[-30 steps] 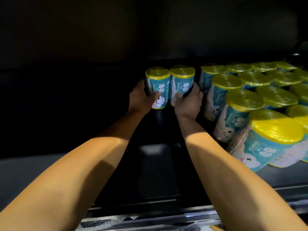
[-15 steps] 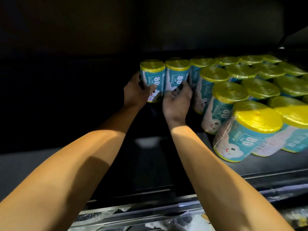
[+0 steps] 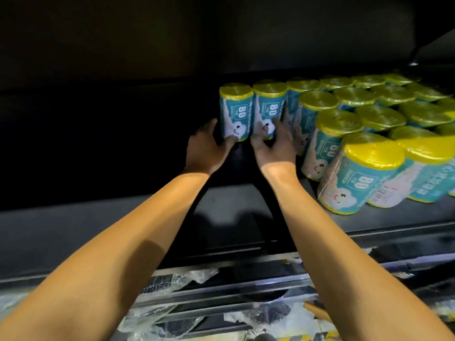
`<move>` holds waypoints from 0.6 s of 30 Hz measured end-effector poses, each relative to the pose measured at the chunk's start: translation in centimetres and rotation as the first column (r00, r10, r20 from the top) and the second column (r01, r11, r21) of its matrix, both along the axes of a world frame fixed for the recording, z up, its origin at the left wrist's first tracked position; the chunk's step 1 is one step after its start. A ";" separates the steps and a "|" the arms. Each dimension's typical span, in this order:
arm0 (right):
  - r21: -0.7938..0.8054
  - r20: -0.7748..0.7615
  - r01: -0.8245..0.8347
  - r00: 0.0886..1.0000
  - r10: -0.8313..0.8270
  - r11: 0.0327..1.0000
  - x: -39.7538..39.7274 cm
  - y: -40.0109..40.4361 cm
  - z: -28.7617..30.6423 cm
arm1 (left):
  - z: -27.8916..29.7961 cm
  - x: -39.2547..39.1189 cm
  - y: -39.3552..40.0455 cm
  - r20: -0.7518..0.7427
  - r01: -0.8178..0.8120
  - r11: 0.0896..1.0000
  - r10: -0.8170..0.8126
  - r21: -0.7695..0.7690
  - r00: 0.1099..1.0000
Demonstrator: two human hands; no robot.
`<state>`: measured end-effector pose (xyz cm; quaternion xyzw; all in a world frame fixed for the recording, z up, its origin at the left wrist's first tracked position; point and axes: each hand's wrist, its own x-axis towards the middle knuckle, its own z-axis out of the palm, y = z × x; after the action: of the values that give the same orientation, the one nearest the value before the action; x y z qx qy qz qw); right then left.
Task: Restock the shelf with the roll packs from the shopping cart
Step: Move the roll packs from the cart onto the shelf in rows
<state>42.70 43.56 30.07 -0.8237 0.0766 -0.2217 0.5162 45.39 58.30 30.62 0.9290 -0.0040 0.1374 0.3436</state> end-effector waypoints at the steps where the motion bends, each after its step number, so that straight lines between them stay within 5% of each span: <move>1: -0.016 0.015 -0.011 1.000 0.011 1.000 -1.4 0.0 0.0 | -0.2 -1.7 0.1 0.008 0.027 1.000 -0.027 0.002 1.000; 9: -0.176 -0.025 -0.093 0.996 0.090 0.980 -14.9 -1.9 -0.8 | -1.7 -13.3 -0.3 0.047 0.232 0.970 -0.229 -0.072 0.972; 18: -0.250 -0.124 0.068 0.987 -0.101 0.966 -27.3 -10.0 -4.0 | -4.2 -23.5 -8.6 0.207 0.456 0.890 -0.448 0.012 0.870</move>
<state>15.44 33.55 26.05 -0.8902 0.1186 -0.1949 0.3943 21.87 49.68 26.39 0.8766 -0.2537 0.1478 0.3813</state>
